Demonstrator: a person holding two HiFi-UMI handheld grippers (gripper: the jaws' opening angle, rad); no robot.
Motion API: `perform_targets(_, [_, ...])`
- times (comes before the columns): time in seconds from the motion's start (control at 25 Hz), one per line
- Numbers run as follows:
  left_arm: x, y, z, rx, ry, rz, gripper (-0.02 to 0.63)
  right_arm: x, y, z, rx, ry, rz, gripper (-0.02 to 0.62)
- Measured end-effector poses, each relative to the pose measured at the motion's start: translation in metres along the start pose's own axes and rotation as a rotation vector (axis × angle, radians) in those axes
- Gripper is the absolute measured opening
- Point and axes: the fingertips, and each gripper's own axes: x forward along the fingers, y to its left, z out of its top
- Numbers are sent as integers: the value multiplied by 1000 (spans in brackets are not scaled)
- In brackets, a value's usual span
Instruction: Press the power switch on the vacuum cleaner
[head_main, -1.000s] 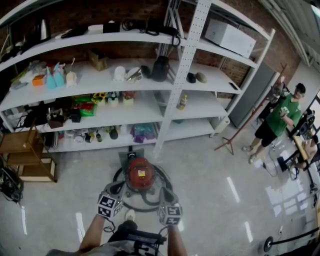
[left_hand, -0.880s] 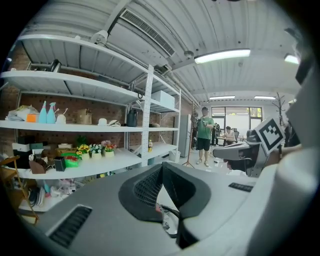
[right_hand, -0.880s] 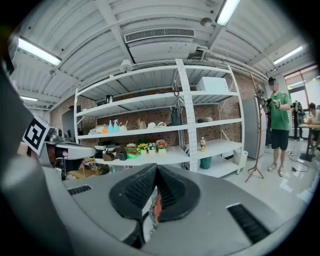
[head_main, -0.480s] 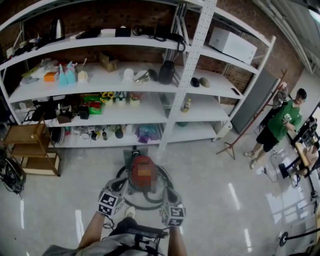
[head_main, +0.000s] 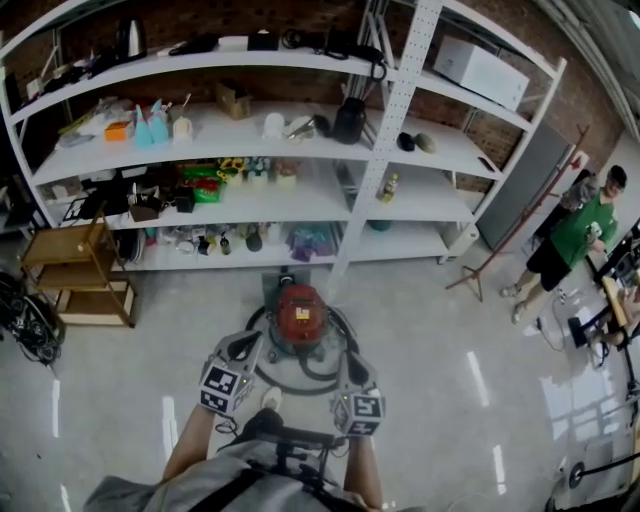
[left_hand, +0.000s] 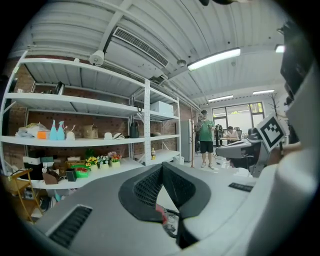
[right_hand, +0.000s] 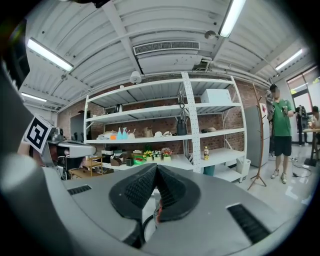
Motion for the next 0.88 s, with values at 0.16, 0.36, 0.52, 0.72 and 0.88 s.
perform_targets(0.16, [-10, 2, -1, 4, -4, 9, 8, -8, 6, 3, -6, -12, 5, 11])
perform_targets(0.36, [-11, 2, -2, 5, -8, 10, 8, -8, 7, 1, -17, -12, 11, 11])
perform_targets(0.52, [-11, 1, 0, 3, -13, 5, 8, -10, 12, 4, -16, -13, 20, 11])
perform_targets(0.72, [-10, 1, 2, 2, -19, 2, 8, -11, 13, 5, -17, -17, 20, 11])
perform_targets(0.88, [-11, 1, 3, 4, -20, 1, 8, -12, 15, 6, -17, -20, 22, 11])
